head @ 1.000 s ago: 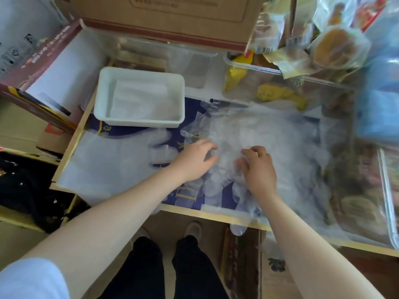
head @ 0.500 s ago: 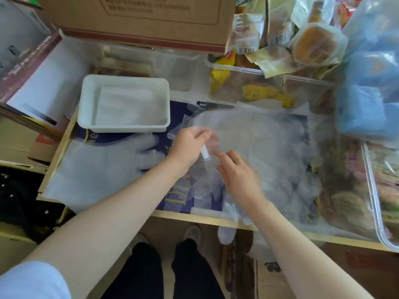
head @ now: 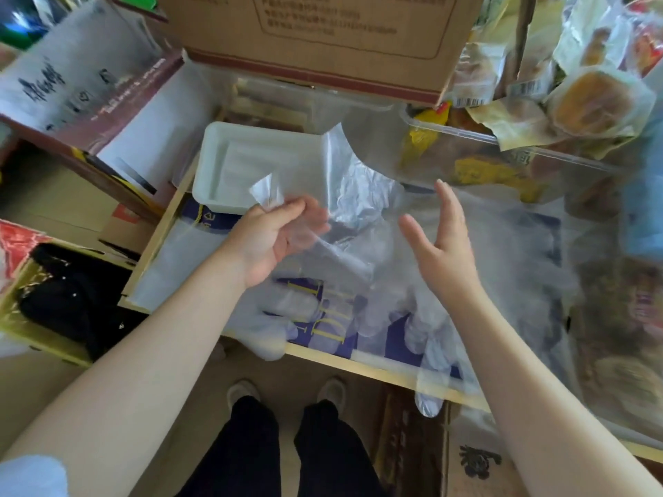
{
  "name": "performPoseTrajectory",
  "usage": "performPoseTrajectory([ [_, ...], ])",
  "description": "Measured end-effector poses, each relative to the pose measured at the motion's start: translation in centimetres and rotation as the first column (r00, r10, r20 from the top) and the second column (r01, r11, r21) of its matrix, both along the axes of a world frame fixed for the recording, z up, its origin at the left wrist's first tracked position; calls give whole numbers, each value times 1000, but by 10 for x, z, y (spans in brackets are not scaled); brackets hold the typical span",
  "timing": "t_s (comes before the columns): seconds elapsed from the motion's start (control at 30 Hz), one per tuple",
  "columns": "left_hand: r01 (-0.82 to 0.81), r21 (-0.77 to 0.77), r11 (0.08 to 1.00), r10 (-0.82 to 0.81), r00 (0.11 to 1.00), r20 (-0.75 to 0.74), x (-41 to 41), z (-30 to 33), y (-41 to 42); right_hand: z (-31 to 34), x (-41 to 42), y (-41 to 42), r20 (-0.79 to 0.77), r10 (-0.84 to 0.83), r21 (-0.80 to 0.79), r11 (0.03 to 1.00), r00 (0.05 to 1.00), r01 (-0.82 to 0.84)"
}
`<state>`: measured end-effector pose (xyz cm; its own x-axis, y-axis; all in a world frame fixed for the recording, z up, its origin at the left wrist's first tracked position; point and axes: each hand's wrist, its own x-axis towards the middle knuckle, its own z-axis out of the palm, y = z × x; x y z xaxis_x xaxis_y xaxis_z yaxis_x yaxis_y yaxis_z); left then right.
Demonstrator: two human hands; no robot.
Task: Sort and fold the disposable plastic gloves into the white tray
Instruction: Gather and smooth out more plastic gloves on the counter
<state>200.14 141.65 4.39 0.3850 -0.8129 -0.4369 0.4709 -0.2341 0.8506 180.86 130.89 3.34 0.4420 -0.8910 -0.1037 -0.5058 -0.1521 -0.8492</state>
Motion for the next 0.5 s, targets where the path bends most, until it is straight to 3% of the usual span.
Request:
performPoseTrajectory([
  [0.13,80,-11,997,-80,997,4,17,6,31,20,42,0,96,219,249,939,971,-236],
  [0.23,38,-29,999,-38,999,-10,36,12,54,15,68,4,46,399,247,884,916,-398],
  [0.3,-10,14,1000,9,997,78,49,11,64,13,84,11,89,378,198,900,921,-389],
  [0.37,-118,115,986,77,946,316,63,5,71,14,94,19,148,256,54,962,955,-266],
  [0.43,-252,165,953,127,834,537,74,3,78,27,102,29,241,170,-143,980,955,-138],
  [0.5,-238,135,962,138,849,511,83,5,85,43,110,44,189,283,-420,889,941,-183],
])
